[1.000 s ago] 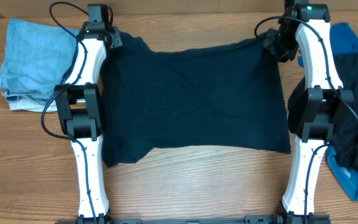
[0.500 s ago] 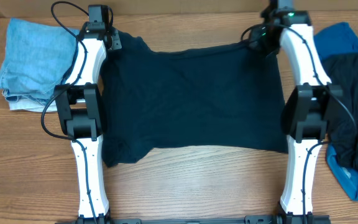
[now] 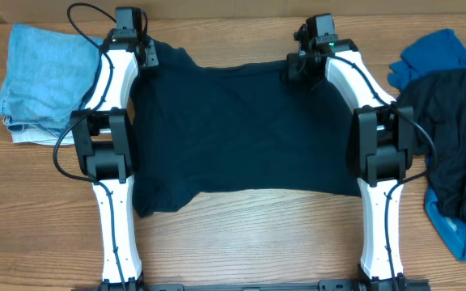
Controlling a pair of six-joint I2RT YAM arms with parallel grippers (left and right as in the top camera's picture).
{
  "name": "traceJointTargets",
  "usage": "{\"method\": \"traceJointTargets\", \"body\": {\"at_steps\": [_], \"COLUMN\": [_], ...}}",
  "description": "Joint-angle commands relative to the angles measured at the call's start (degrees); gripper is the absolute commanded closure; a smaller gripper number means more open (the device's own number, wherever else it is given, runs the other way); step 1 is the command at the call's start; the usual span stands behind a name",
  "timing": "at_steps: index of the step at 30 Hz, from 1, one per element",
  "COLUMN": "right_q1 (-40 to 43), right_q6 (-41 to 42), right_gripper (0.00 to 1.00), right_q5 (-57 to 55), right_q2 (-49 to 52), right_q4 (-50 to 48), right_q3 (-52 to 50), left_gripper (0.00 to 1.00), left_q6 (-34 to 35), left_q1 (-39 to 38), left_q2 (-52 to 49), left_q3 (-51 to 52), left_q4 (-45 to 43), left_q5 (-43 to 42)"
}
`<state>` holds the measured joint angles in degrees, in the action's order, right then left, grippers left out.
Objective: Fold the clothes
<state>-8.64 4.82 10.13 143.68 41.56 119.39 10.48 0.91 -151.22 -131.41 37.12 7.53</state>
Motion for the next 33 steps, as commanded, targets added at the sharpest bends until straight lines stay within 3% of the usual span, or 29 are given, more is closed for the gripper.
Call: {"method": "traceJointTargets", "body": {"at_steps": [1, 16, 24, 33], "right_q1": [0.07, 0.59, 6.69, 9.20], "right_q6": [-0.11, 1.36, 4.55, 4.35], "right_gripper": [0.96, 0.96, 0.96, 0.96], "right_q5": [0.02, -9.66, -7.04, -2.91], "right_q2": [1.55, 2.95, -0.83, 4.59], "right_q4": [-2.32, -23.32, 4.63, 1.07], "right_q3": [-0.20, 0.07, 11.87, 11.32], "left_gripper": [0.94, 0.93, 0.92, 0.92], "left_q6": [-0.68, -0.72, -0.87, -0.90], "left_q1": [0.70, 0.68, 0.68, 0.70], "left_q2": [-1.31, -1.31, -1.31, -1.31], "left_q3": [-0.31, -0.31, -0.33, -0.33], "left_q4": [1.46, 4.17, 5.68, 6.32], "left_q5": [0.44, 0.50, 0.57, 0.66]}}
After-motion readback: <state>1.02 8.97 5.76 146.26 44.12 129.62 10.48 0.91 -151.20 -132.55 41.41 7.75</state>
